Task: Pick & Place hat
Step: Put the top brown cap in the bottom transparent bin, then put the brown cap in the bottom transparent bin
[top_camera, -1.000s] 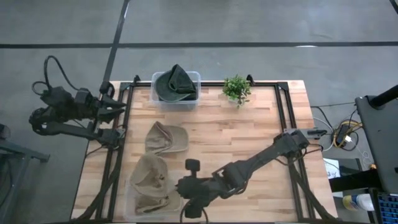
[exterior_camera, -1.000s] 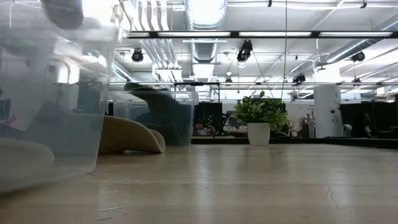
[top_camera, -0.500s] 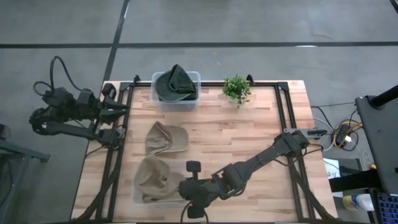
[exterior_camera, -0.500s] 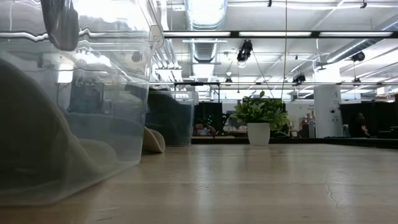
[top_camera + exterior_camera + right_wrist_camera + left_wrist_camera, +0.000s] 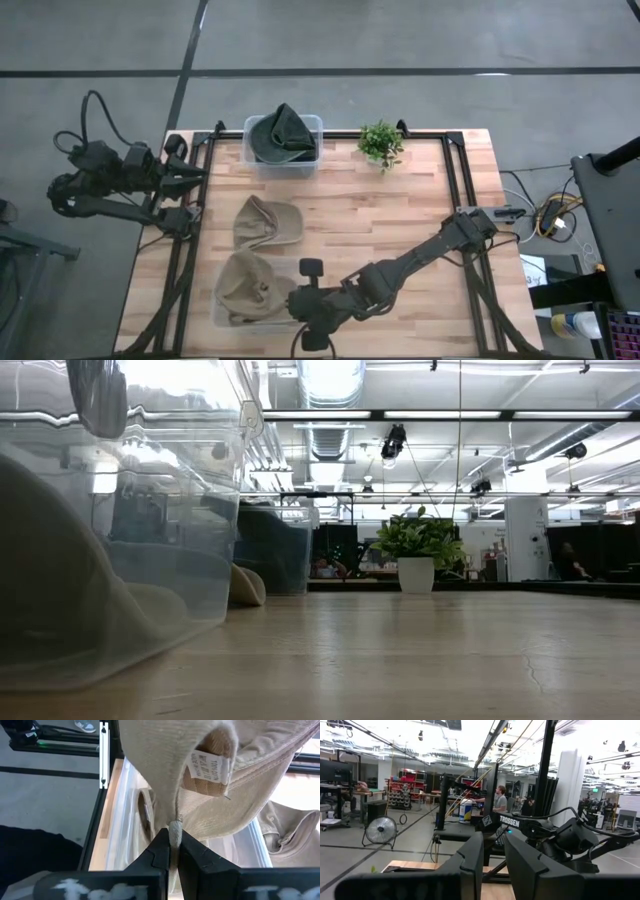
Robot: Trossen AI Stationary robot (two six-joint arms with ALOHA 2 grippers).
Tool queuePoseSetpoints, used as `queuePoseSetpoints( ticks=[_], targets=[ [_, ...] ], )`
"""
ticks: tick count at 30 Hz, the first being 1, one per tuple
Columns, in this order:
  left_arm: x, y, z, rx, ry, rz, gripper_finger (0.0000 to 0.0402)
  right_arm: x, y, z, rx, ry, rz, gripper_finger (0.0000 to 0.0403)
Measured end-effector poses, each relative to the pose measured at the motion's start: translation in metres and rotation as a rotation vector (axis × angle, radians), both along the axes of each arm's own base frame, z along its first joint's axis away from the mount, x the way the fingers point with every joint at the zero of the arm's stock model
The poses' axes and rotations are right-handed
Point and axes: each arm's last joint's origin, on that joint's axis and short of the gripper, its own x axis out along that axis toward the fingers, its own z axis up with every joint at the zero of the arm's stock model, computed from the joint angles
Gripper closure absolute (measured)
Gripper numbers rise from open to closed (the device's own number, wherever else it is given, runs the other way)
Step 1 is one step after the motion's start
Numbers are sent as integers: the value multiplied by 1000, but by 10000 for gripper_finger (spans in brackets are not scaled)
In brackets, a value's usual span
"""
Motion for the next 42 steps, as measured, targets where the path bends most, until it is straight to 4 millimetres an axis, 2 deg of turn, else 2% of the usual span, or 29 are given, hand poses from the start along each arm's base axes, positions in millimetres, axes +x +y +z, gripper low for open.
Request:
queuePoseSetpoints(
  ticks=[20, 23, 29, 34, 38, 42],
  targets=[
    [0, 0, 0, -11, 6, -5, 328, -1, 2, 2, 6, -9, 17, 384],
    [0, 0, -1, -11, 7, -5, 328, -1, 3, 1, 18, -1, 33, 353],
    [0, 0, -1, -11, 8, -4, 328, -1, 4, -1, 26, 6, 34, 249],
    [0, 0, -1, -10, 10, -4, 328, -3, 7, 12, -16, -52, 91, 184],
    [0, 0, -2, -18, 23, -6, 328, -11, 12, 32, -54, -128, 149, 165],
    [1, 0, -5, -17, 50, -7, 328, -24, 16, 50, -81, -175, 192, 175]
  ],
)
